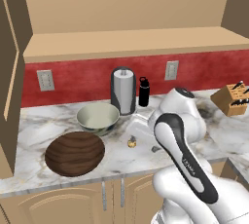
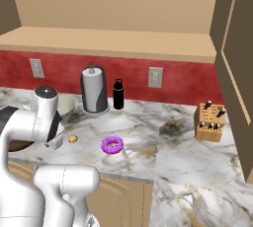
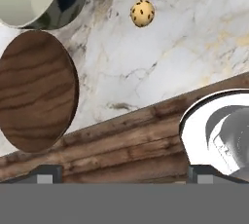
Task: Pick both bowls and place them on the counter. Then place the donut in one bowl and place the cookie dough ball in the other bowl.
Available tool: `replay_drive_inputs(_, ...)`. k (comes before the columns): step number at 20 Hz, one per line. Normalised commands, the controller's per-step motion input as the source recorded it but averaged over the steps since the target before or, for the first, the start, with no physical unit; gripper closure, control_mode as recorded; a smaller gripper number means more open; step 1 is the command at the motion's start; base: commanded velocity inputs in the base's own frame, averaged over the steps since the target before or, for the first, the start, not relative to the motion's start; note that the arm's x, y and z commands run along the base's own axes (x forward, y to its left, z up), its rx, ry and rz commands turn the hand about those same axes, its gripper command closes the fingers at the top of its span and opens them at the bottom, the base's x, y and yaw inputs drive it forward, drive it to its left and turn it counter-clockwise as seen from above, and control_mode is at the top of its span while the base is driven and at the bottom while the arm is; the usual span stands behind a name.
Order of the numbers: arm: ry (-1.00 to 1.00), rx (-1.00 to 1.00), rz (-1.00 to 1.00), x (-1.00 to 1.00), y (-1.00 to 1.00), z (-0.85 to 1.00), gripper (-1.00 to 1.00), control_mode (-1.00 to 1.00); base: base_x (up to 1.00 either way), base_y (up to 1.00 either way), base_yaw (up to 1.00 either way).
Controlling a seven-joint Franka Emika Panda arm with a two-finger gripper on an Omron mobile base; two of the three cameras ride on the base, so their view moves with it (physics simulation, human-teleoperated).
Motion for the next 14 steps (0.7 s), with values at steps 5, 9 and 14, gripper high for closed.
replay_drive_inputs(5, -0.22, -0.16, 0.27, 0.16, -0.25, 0.0, -1.0, -1.0, 0.0, 0.0, 0.0)
replay_drive_inputs(9, -0.19, -0.09, 0.2, 0.29, -0.25, 0.0, -1.0, -1.0, 0.0, 0.0, 0.0)
replay_drive_inputs(14, -0.09, -0.03, 0.13, 0.39, -0.15, -0.08, -1.0, -1.0, 0.0, 0.0, 0.0)
